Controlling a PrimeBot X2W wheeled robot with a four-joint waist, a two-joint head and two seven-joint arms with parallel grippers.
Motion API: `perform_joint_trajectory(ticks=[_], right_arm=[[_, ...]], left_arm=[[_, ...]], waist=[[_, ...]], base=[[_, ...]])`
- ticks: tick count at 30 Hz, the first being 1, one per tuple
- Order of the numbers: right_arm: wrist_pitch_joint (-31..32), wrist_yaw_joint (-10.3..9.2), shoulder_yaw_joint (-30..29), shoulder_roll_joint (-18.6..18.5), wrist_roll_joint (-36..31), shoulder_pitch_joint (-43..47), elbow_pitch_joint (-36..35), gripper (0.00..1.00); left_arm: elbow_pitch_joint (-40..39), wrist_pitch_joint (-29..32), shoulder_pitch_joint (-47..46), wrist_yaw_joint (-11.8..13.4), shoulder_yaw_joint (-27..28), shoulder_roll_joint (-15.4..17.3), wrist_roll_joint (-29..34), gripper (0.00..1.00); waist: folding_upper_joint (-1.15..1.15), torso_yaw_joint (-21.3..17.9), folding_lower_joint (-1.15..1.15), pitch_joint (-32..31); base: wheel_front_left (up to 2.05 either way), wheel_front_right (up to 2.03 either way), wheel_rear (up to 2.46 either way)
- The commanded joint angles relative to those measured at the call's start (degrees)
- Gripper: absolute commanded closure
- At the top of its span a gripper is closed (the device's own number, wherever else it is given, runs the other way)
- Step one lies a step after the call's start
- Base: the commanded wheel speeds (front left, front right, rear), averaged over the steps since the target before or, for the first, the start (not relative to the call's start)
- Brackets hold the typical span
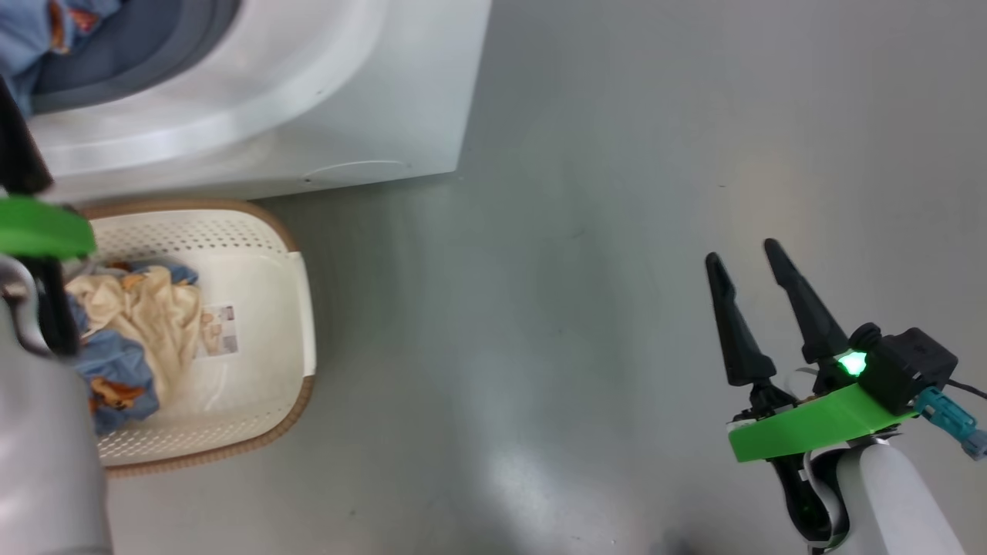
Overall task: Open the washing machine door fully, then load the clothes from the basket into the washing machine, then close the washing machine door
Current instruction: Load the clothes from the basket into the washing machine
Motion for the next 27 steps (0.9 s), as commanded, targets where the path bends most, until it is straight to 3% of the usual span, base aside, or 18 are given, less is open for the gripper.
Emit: perform_joint_trajectory(ticks=[1, 12, 27], right_arm=[[-0.3, 0.08, 1.1, -0.7, -0.2, 0.9, -1.4, 0.0], [-0.3, 0.08, 0.1, -1.9, -0.4, 1.8, -1.7, 0.0], [-0.3, 0.08, 1.5, -2.3, -0.1, 2.3, -1.2, 0.0]], left_arm=[[-2.4, -0.3, 2.6, -0.5, 1.2, 1.9, 0.5, 0.0], [-11.7, -0.3, 16.0, -1.0, 0.7, -1.4, 0.5, 0.0], [-26.2, -0.3, 33.0, -1.1, 1.8, -3.9, 0.4, 0.0]], waist=[[0.0, 0.8, 0.0, -0.1], [0.0, 2.8, 0.0, -1.1], [0.0, 1.1, 0.0, -2.5]], base=[[0.0, 0.0, 0.0], [0.0, 0.0, 0.0], [0.0, 0.0, 0.0]])
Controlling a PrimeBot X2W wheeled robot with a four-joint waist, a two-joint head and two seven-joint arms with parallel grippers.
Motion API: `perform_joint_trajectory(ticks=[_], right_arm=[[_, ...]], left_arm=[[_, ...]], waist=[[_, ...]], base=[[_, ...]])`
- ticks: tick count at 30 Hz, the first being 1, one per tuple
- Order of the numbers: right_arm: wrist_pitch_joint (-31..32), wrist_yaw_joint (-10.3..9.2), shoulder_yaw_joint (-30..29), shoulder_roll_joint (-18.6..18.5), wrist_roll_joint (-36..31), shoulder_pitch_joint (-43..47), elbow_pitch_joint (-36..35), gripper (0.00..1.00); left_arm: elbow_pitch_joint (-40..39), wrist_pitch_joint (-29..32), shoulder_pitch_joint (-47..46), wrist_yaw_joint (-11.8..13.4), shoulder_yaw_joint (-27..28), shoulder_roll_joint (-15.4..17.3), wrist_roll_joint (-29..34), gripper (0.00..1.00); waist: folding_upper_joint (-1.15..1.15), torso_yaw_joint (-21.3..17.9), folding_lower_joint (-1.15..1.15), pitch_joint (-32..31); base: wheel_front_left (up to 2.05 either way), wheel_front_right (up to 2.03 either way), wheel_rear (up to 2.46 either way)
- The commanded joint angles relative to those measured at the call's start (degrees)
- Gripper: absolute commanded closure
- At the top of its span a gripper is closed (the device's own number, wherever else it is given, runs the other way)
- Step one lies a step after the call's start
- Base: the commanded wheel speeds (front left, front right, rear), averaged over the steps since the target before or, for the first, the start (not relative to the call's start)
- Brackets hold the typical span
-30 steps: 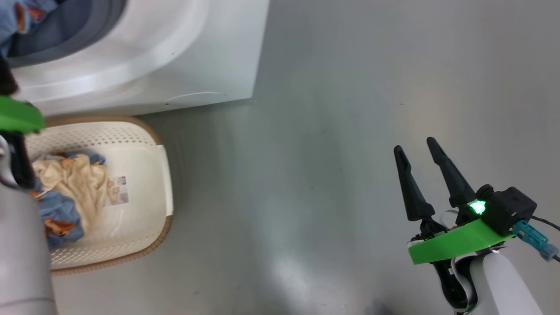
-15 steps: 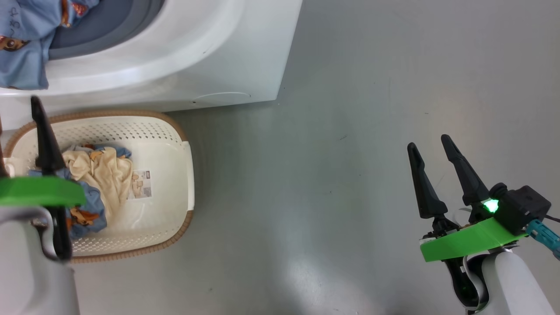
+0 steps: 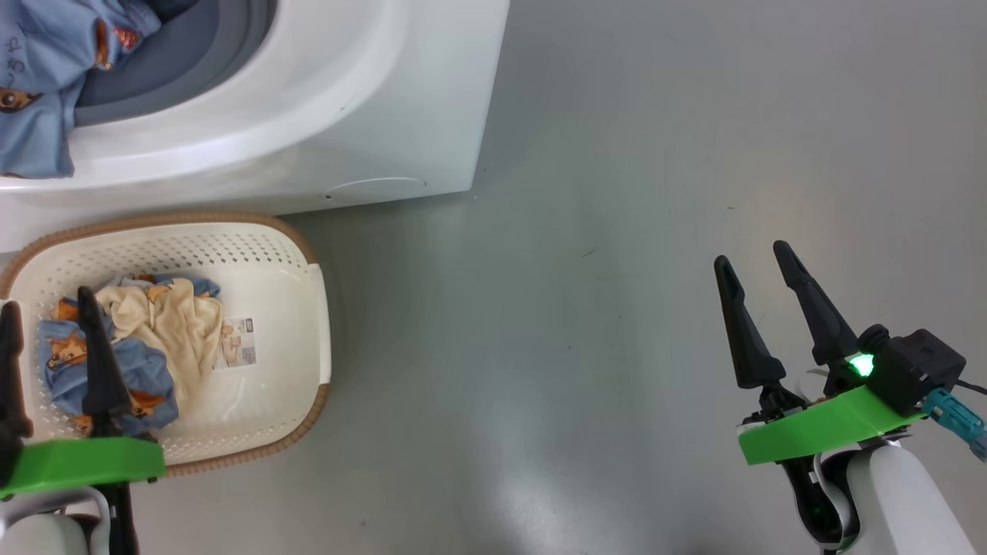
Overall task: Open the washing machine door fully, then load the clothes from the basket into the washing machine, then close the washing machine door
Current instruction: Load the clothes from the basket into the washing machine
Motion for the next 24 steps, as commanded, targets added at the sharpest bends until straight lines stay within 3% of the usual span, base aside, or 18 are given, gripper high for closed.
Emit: perform_joint_trajectory(ticks=[1, 15, 24], right_arm=[[-0.3, 0.08, 1.6, -0.6, -0.1, 2.0, -1.1, 0.0], [-0.3, 0.08, 1.9, -0.7, -0.1, 2.1, -1.1, 0.0], [-0.3, 0.08, 2.5, -0.5, -0.1, 1.1, -1.1, 0.0]], left_arm=[[-2.2, -0.3, 1.5, -0.2, 1.7, 0.9, 0.0, 0.0], [1.2, -0.3, -1.5, -0.2, 1.0, 0.9, -2.7, 0.0], [10.8, -0.3, -12.4, -0.2, 1.1, 5.5, -4.0, 0.0]], waist=[[0.0, -0.1, 0.0, -0.1], [0.0, 0.3, 0.0, -0.1], [0.0, 0.1, 0.0, 1.2]], base=[[0.0, 0.0, 0.0], [0.0, 0.0, 0.0], [0.0, 0.0, 0.0]])
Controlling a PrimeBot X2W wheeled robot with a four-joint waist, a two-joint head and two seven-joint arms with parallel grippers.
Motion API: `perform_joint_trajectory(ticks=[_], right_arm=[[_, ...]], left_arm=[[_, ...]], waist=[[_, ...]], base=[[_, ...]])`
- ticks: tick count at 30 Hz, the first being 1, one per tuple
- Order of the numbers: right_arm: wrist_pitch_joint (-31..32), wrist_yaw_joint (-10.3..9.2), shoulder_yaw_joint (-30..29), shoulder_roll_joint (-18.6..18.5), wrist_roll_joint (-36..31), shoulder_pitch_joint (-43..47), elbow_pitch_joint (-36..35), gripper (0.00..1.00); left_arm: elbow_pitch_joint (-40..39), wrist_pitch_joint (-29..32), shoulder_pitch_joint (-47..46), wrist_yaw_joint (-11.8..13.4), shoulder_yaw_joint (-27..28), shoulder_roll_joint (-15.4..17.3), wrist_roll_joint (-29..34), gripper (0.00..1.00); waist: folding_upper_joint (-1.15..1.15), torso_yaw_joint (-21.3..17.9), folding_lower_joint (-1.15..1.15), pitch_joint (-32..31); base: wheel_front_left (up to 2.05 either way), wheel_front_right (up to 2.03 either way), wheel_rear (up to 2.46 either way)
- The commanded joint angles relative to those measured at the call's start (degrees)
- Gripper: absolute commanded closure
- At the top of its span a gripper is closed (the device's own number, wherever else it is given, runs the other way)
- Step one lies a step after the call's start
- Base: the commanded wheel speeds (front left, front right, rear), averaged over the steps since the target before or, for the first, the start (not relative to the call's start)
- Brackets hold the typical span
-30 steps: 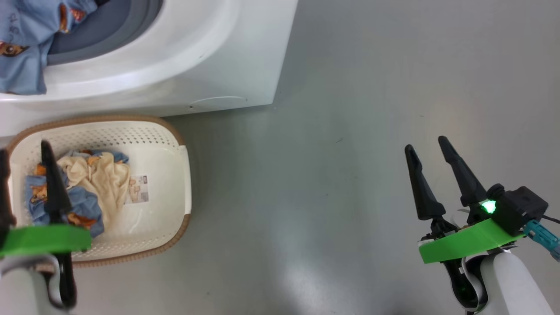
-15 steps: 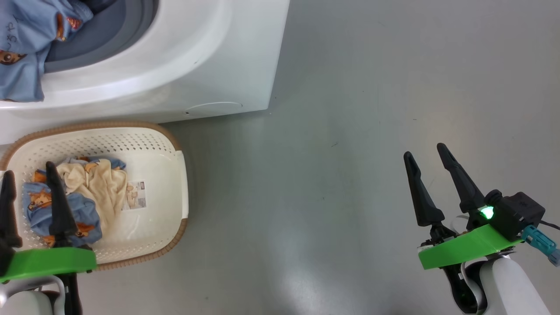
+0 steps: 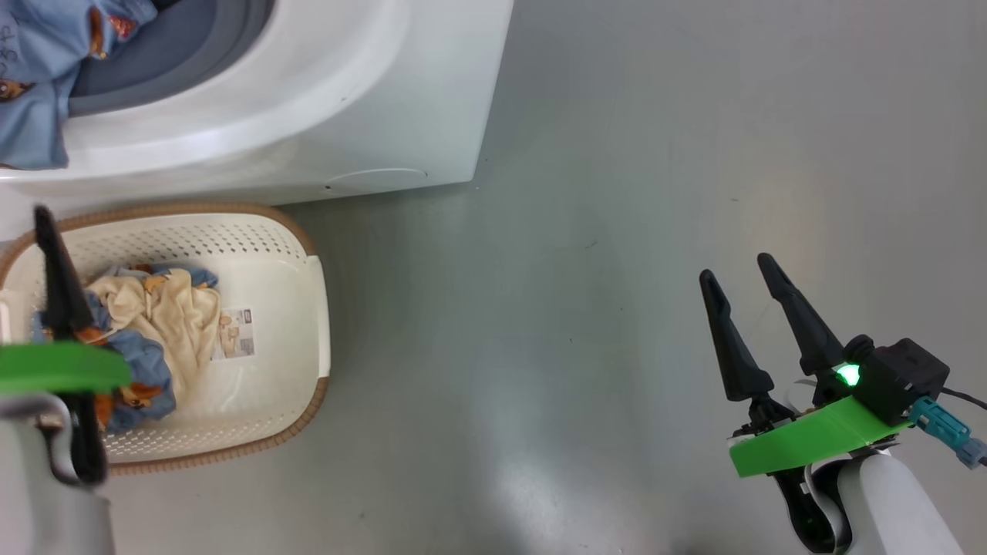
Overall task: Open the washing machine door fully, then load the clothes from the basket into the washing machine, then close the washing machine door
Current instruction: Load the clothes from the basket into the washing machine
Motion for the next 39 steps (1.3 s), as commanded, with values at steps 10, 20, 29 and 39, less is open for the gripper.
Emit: perform_joint_trajectory(ticks=[10, 20, 29, 39], right_arm=[[-0.3, 0.08, 1.7, 0.2, -0.1, -1.1, -1.5, 0.0], [-0.3, 0.08, 1.6, 0.5, -0.1, -1.8, -1.6, 0.0], [-0.3, 0.08, 1.8, 0.8, -0.2, -2.0, -1.6, 0.0], [-0.3, 0.08, 1.5, 1.4, -0.2, -2.0, -1.6, 0.0]], left_arm=[[11.7, -0.3, -11.7, -0.2, 2.5, 7.7, 1.2, 0.0], [19.6, -0.3, -18.4, -0.2, 1.7, 10.7, 1.3, 0.0], [22.6, -0.3, -21.0, -0.2, 1.3, 12.0, 1.2, 1.0], [17.1, -0.3, -21.3, -0.2, -1.8, 10.3, -0.3, 1.0]], waist=[[0.0, -1.9, 0.0, 2.1], [0.0, -3.1, 0.0, 3.3], [0.0, -3.8, 0.0, 3.4], [0.0, -3.2, 0.0, 3.5]], base=[[0.0, 0.0, 0.0], [0.0, 0.0, 0.0], [0.0, 0.0, 0.0], [0.0, 0.0, 0.0]])
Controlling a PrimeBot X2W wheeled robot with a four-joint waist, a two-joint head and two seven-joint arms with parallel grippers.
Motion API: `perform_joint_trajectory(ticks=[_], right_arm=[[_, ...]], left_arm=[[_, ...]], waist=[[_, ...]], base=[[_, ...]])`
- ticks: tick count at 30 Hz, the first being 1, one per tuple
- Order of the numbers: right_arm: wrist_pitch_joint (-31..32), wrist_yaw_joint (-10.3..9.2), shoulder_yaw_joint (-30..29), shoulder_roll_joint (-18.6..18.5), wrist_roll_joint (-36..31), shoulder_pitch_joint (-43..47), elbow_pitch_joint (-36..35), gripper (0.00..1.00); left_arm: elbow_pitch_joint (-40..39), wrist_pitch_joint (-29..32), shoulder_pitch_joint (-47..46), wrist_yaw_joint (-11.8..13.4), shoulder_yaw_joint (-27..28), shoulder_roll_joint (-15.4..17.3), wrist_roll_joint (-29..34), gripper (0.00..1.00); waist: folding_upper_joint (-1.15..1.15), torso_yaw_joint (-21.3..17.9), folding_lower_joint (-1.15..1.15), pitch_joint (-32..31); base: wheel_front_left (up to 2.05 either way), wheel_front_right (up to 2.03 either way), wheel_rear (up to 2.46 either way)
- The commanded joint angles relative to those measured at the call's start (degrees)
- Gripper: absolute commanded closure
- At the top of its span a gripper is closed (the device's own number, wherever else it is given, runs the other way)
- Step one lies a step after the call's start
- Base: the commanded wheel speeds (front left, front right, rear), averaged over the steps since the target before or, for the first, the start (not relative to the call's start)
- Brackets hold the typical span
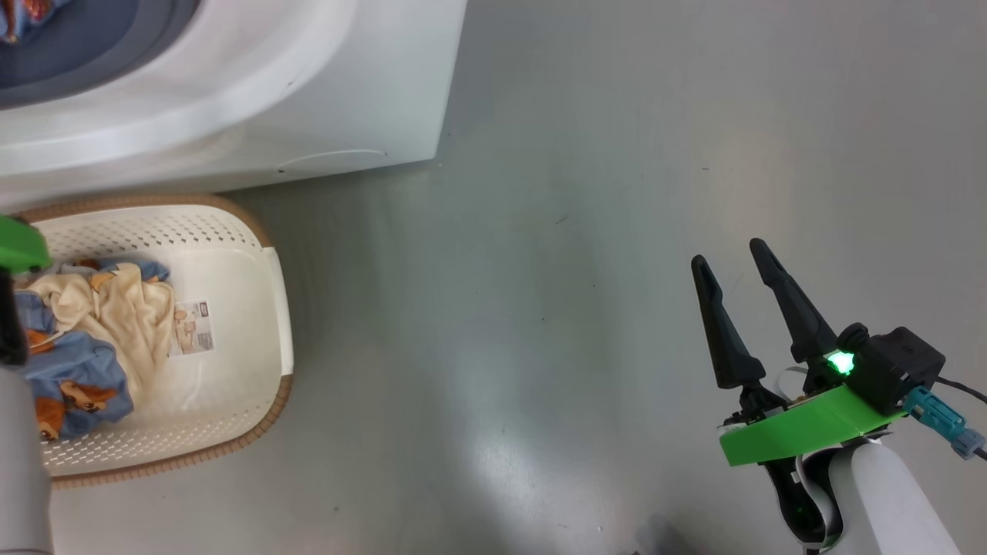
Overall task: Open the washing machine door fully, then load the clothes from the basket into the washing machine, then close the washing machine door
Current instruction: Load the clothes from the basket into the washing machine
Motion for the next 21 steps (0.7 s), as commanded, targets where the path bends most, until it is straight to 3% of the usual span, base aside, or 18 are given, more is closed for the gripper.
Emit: perform_joint_trajectory(ticks=[1, 21], right_arm=[[-0.3, 0.08, 1.2, 0.2, -0.2, -0.5, -1.4, 0.0], [-0.3, 0.08, 2.8, 1.2, 0.6, -1.3, -1.1, 0.0]], left_arm=[[-1.8, -0.3, -0.4, -0.2, 0.4, 2.4, -0.4, 1.0], [4.2, -0.3, -16.1, -0.2, -14.7, 9.5, -6.8, 1.0]], waist=[[0.0, 0.1, 0.0, 0.1], [0.0, -4.3, 0.0, 1.8]], base=[[0.0, 0.0, 0.0], [0.0, 0.0, 0.0]])
